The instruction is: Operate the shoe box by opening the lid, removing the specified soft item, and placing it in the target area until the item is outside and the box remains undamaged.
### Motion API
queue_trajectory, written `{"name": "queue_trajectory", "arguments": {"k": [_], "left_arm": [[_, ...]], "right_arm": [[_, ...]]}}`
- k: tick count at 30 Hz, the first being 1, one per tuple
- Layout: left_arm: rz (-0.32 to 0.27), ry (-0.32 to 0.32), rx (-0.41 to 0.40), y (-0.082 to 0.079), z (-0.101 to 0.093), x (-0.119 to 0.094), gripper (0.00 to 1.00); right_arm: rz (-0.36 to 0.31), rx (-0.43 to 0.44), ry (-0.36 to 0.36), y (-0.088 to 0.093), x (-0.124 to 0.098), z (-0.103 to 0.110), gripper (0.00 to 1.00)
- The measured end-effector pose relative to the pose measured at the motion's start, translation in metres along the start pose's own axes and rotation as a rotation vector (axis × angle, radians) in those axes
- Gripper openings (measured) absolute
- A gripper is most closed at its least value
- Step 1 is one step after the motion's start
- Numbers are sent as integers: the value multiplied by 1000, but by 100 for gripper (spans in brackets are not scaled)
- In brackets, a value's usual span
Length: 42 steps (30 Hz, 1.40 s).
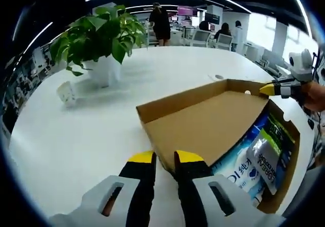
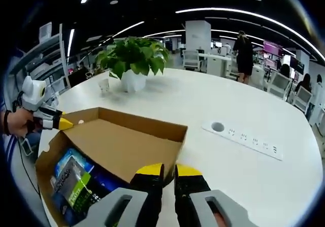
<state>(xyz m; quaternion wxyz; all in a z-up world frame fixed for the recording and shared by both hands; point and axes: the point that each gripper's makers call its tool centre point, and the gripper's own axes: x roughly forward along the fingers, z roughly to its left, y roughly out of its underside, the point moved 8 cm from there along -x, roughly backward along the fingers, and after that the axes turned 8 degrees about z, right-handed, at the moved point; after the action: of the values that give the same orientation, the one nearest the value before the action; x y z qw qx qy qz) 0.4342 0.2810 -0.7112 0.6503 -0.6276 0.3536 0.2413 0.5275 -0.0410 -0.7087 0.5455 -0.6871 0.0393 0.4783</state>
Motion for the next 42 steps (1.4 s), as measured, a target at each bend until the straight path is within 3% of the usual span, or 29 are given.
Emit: {"name": "queue_trajectory", "arguments": {"k": [12,16,27,34,42], "left_arm": [[-44,-15,13,2,5,-24,20],[-90,-31,-20,1,5,-39,19],[-141,-31,-7,11,-14,-68,18],[-143,-7,-4,20,-31,-80,21],[-135,24,9,36,-47,-92,22]], "right_arm": [[7,-12,9,2,-21,-3,6],[-8,18,16,4,-35,-6,7],[-47,30,18,27,-73,-2,13],[-68,44,8,36,-85,-4,15],[-81,64,-19,51,-99,11,16]]}}
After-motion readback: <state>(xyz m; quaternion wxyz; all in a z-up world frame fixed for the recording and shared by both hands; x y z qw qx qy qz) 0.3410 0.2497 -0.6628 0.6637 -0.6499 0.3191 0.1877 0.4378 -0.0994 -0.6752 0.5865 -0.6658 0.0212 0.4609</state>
